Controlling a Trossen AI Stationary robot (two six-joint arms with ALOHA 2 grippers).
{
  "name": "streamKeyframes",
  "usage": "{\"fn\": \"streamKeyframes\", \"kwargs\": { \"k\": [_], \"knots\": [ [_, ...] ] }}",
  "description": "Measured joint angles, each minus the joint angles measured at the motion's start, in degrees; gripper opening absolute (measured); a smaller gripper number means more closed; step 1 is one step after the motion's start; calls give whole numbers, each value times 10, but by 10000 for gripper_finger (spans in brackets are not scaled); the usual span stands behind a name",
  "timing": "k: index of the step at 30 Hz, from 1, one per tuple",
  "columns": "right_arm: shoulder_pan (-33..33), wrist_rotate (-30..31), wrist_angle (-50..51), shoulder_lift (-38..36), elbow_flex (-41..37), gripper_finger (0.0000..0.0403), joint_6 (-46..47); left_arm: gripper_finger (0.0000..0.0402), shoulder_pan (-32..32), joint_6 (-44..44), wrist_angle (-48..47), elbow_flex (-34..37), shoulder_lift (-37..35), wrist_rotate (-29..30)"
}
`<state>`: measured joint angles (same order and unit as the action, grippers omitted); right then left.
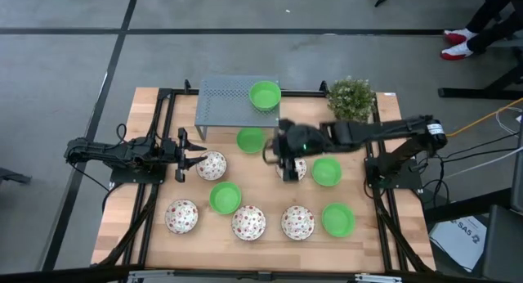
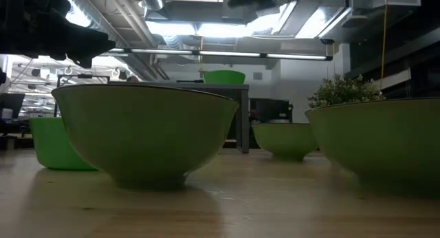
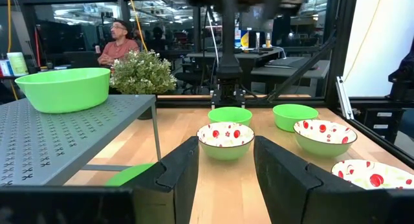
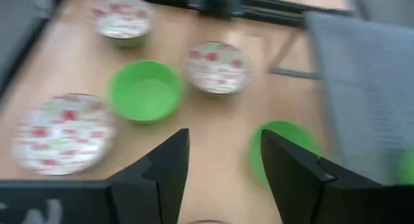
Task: Pick & Place Mini bowls
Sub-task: Stack the green bowl on the green bowl on the shelf
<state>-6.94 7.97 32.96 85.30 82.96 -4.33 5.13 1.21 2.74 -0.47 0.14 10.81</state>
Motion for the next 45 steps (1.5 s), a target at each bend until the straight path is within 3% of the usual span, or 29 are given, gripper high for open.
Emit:
{"fn": "streamKeyframes", "kwargs": {
  "k": [8, 15, 26, 31, 36, 45],
  "knots": [
    [-141, -1, 1, 35, 0, 189, 183, 143, 0, 0, 0, 0, 0, 0],
    [-216, -6, 0, 66, 0, 189, 328, 143, 0, 0, 0, 0, 0, 0],
    [-253, -166, 100, 84, 0, 189, 528, 143, 0, 0, 0, 0, 0, 0],
    [-267, -207, 162, 84, 0, 189, 592, 143, 0, 0, 0, 0, 0, 0],
    [-287, -206, 201, 84, 0, 189, 639, 143, 0, 0, 0, 0, 0, 0],
    [-308, -119, 244, 84, 0, 189, 688, 143, 0, 0, 0, 0, 0, 0]
  ]
}}
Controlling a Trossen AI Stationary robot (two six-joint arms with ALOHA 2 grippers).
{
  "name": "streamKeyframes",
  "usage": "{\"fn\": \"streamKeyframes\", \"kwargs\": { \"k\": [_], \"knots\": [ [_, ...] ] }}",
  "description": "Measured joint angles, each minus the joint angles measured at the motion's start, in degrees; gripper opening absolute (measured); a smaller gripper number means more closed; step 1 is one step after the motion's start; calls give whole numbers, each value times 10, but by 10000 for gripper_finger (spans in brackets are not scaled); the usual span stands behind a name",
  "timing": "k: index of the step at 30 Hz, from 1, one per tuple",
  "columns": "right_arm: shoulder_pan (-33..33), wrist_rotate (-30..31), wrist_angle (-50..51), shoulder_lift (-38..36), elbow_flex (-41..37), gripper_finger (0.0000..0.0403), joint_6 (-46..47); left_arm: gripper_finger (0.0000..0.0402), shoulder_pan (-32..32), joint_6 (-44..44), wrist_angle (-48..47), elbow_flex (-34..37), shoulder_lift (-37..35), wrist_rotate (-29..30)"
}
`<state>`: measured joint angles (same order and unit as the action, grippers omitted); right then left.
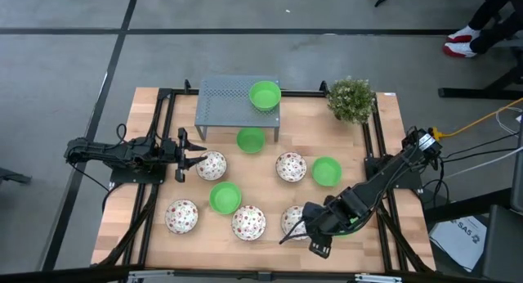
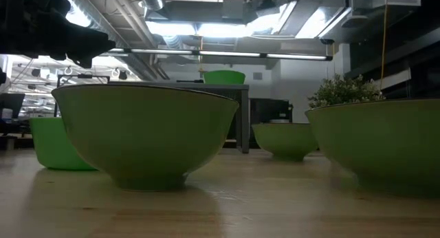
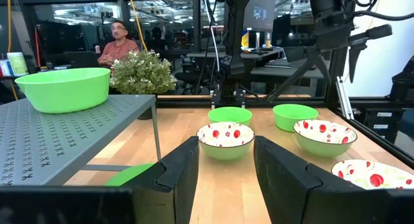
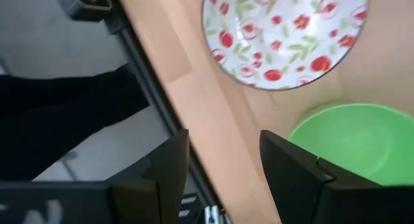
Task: Pick & Place Mini bowls
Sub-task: Stack the green bowl on the green bowl on the shelf
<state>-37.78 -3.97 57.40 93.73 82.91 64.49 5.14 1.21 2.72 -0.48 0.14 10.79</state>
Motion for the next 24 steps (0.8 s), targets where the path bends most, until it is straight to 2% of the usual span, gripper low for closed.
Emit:
{"fn": "streamKeyframes", "kwargs": {
  "k": [9, 16, 24],
  "knots": [
    [4, 103, 12, 0, 0, 189, -3, 143, 0, 0, 0, 0, 0, 0],
    [29, 121, 12, 0, 0, 189, -3, 143, 0, 0, 0, 0, 0, 0],
    [29, 148, 41, 0, 0, 189, 9, 143, 0, 0, 0, 0, 0, 0]
  ]
}}
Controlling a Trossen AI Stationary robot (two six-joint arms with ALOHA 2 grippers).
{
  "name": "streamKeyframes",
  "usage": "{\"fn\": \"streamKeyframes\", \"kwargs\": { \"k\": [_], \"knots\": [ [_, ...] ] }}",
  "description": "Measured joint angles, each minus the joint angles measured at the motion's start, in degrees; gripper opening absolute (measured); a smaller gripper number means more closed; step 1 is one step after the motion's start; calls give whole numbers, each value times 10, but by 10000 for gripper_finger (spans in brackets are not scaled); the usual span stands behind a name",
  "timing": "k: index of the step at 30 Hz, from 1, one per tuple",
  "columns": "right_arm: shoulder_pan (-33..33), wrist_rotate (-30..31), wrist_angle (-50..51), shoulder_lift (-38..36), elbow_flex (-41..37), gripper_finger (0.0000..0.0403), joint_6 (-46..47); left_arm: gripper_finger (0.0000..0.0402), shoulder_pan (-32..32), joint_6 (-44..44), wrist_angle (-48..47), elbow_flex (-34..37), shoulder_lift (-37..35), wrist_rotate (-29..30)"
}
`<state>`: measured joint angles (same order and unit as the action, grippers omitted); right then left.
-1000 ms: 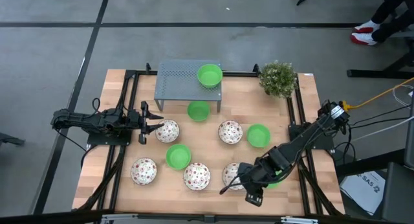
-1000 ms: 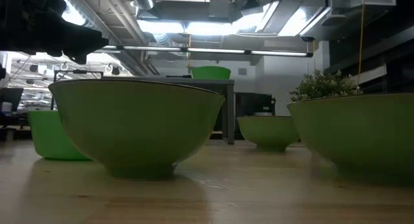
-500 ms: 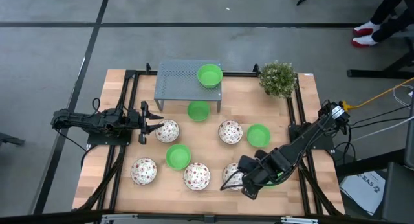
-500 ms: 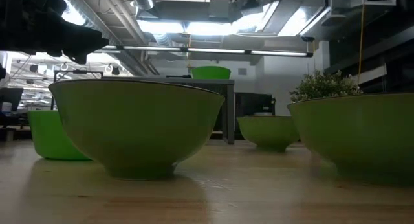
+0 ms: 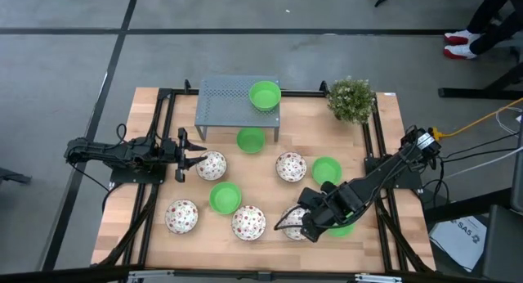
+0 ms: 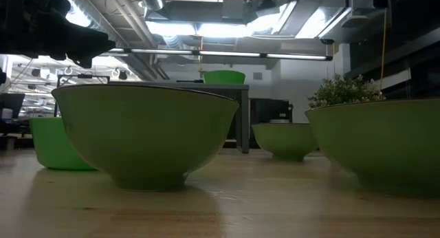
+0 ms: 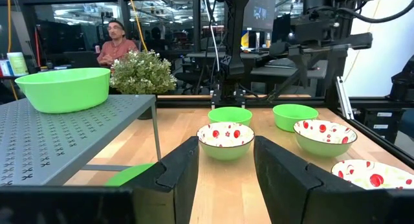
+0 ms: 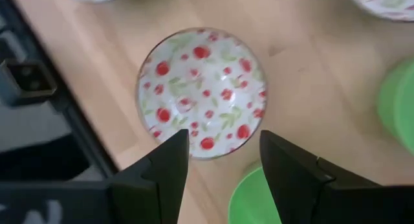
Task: Pick & Place Mini bowls
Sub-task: Stack the green bowl on the green bowl on the shelf
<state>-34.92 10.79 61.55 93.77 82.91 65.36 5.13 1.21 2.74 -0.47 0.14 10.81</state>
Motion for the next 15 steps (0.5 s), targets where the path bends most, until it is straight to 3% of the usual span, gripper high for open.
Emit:
{"fn": "streamKeyframes", "kwargs": {
  "k": [5, 15],
  "knots": [
    [0, 36, 13, 3, 0, 189, 56, 143, 0, 0, 0, 0, 0, 0],
    [-2, 37, 50, 3, 0, 189, 92, 143, 0, 0, 0, 0, 0, 0]
  ]
}}
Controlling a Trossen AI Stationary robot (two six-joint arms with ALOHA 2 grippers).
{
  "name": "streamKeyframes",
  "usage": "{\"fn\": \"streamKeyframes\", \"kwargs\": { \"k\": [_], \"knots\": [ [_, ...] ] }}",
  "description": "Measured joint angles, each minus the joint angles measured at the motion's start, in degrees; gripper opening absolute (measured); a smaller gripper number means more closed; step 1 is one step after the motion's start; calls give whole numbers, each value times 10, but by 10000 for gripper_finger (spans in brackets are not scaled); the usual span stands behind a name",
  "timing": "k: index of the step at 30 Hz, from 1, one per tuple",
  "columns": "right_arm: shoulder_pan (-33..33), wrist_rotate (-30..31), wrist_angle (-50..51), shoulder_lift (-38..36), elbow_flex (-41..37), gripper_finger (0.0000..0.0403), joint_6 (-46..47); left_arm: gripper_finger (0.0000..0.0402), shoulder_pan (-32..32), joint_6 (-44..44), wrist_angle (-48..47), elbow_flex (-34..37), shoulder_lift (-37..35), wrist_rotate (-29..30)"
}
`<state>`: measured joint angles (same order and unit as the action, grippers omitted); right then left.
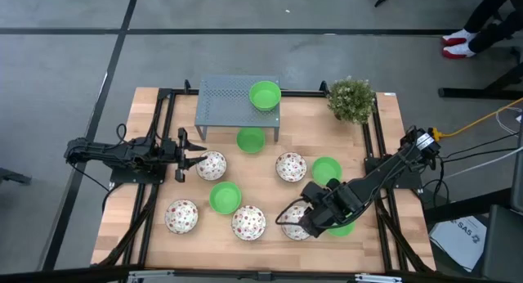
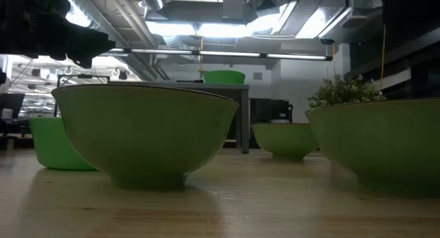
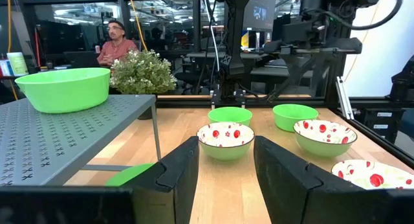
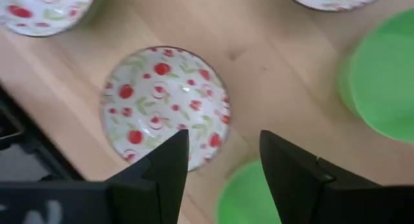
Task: Pick & Place Mini bowls
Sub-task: Stack the green bowl on the green bowl on the shelf
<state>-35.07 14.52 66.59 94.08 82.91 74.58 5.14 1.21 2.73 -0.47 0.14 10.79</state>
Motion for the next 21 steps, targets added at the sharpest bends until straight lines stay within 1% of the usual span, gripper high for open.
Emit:
{"fn": "streamKeyframes", "kwargs": {
  "k": [5, 9, 11, 16, 21],
  "knots": [
    [-10, -6, 51, 0, 0, 189, 6, 143, 0, 0, 0, 0, 0, 0],
    [-14, -6, 77, 0, 0, 189, 31, 143, 0, 0, 0, 0, 0, 0],
    [-14, -2, 72, 0, -6, 189, 29, 143, 0, 0, 0, 0, 0, 0],
    [-14, 39, 60, 0, -34, 189, 28, 143, 0, 0, 0, 0, 0, 0],
    [-14, 39, 44, 0, -64, 189, 28, 143, 0, 0, 0, 0, 0, 0]
  ]
}}
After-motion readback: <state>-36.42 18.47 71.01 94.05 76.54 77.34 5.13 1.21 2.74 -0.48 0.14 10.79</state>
